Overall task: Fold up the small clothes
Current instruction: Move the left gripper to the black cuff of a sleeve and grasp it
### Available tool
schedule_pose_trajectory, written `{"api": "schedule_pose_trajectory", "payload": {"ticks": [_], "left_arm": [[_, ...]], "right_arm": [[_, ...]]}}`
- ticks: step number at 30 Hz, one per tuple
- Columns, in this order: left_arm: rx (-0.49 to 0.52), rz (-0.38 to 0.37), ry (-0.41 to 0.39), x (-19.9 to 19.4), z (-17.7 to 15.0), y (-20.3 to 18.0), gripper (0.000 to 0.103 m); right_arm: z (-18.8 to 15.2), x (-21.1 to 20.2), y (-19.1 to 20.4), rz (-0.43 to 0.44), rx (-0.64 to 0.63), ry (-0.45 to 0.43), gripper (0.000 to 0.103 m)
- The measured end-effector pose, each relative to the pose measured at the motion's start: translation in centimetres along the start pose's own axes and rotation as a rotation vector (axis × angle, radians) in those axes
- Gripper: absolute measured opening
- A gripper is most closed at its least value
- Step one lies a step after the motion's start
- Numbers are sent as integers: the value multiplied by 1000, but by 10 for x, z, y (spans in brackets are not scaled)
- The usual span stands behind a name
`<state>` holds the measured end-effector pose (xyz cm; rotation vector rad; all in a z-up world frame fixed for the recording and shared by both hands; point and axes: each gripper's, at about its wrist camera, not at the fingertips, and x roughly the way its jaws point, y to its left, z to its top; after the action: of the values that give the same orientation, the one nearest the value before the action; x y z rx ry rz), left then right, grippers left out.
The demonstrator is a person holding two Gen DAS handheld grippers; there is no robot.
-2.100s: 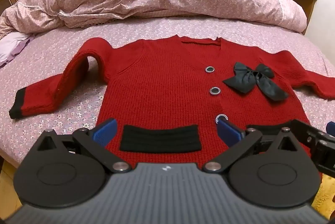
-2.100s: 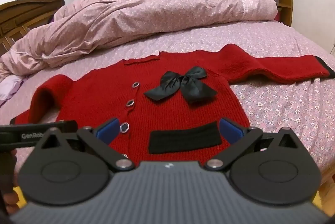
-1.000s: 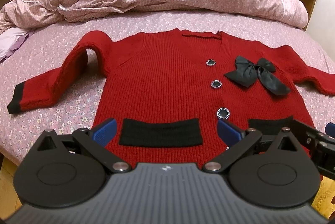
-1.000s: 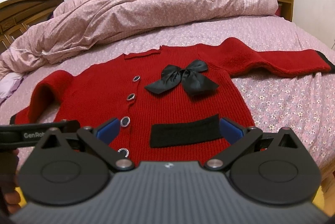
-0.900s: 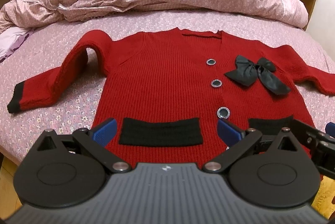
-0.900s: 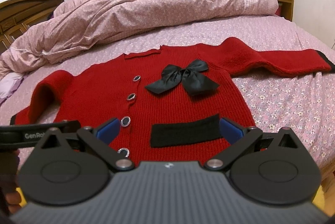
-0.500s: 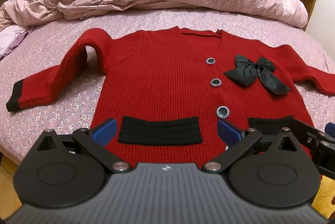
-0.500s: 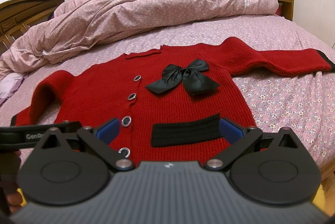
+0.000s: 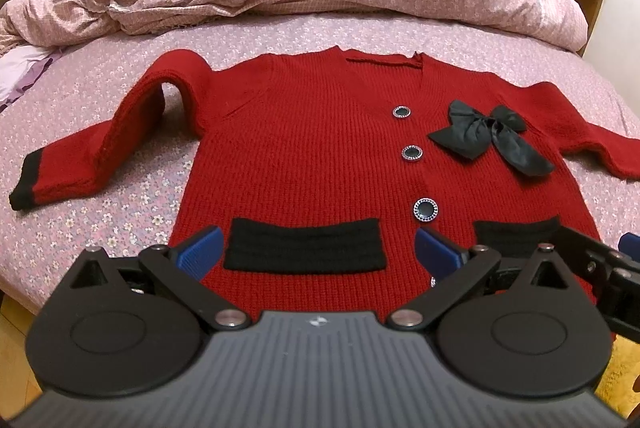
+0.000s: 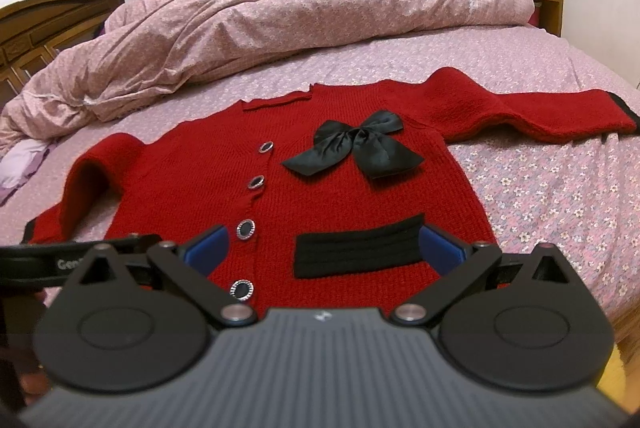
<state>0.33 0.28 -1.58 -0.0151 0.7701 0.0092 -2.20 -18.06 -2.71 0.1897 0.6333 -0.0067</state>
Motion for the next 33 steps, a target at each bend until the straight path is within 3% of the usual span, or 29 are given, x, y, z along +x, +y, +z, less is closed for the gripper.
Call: {"api": "schedule_pose_trajectory", "payload": {"ticks": [8,15,20,33], "left_arm": [[4,12,-14,-1,0,5,103],[21,72,-3,0,0,26,103],[-50,54,-23,5,-5,50,103],[-58,244,6,29,13,136,103]], "right_arm": [[0,-1,2,-12,-12,-13,103],[3,-4,-2,-25,3,-35,103],[3,-1,-4,-31,12,-33,103],[9,7,-15,-66,-5,-10,103]]}}
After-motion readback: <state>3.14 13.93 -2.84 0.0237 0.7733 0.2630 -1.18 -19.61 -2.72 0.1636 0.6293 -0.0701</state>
